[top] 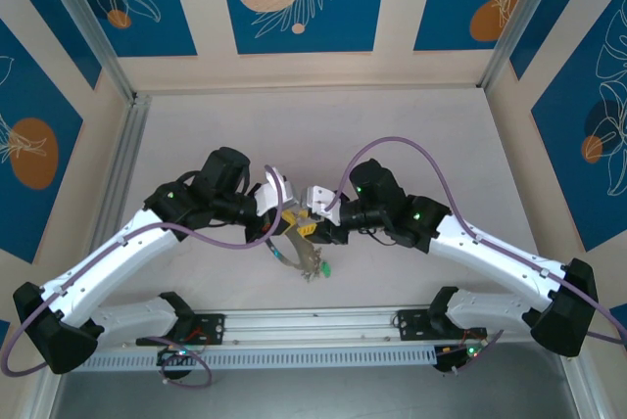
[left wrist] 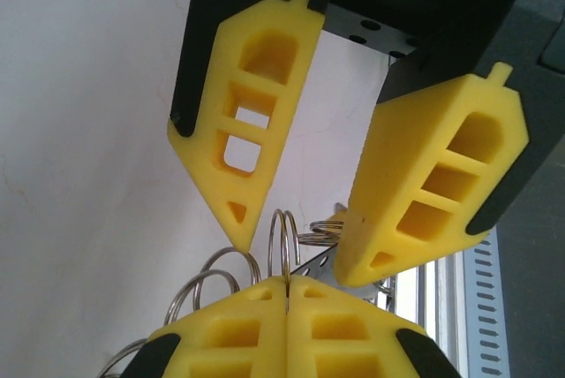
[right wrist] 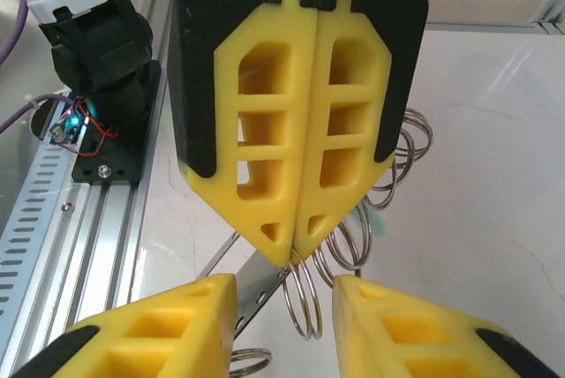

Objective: Put the keys on the keyring

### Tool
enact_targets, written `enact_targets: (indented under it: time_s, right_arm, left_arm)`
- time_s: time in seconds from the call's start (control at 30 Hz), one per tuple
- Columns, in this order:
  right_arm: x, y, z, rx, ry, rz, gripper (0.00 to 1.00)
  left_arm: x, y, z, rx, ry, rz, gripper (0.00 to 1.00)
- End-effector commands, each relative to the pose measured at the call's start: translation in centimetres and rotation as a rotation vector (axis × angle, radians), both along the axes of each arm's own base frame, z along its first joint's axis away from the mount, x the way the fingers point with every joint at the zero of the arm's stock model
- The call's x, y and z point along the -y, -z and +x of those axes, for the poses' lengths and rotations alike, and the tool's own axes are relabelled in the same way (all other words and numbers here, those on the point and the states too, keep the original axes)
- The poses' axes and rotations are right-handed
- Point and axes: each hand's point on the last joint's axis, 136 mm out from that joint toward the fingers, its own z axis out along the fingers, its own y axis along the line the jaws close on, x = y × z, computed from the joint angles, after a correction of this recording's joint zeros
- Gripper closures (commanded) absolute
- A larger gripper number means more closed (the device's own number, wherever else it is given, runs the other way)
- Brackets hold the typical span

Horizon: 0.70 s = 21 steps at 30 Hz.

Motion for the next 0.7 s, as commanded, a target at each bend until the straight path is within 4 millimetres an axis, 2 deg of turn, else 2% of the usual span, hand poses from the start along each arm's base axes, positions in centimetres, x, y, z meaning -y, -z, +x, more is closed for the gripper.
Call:
enact_targets:
  time_s: [0.0, 0.17, 0.37, 0.47, 0.53, 0.67]
  right_arm:
    - [-0.3, -0.7, -0.3, 0.013, -0.021, 0.008, 0.77]
    - [-0.1, -0.8, -0.4, 0.008, -0.025, 0.011, 1.0]
    - [0.6, -1.6, -0.2, -0.023, 0.01, 0.087, 1.0]
    - [1.2, -3.0, -0.7, -0.037, 0.002, 0.196, 1.0]
    - [1.6, -3.9, -1.4, -0.038, -0.026, 0.265, 1.0]
    - [2.2, -5.3, -2.7, -0.019, -0.082, 0.364, 1.0]
  left_arm:
    - [0.8, -1.4, -0.8, 0.045, 0.064, -0.055, 1.0]
    - [0.8, -1.2, -0.7, 0.045, 0.058, -0.049, 1.0]
    - [0.7, -2.2, -0.7, 0.068, 0.039, -0.096, 0.98]
    - [0.8, -3.1, -1.1, 0.078, 0.039, -0.158, 0.73]
    - [0.9, -3.7, -1.5, 0.083, 0.046, -0.199, 0.65]
    - [1.0, -4.9, -2.0, 0.103, 0.057, -0.276, 0.61]
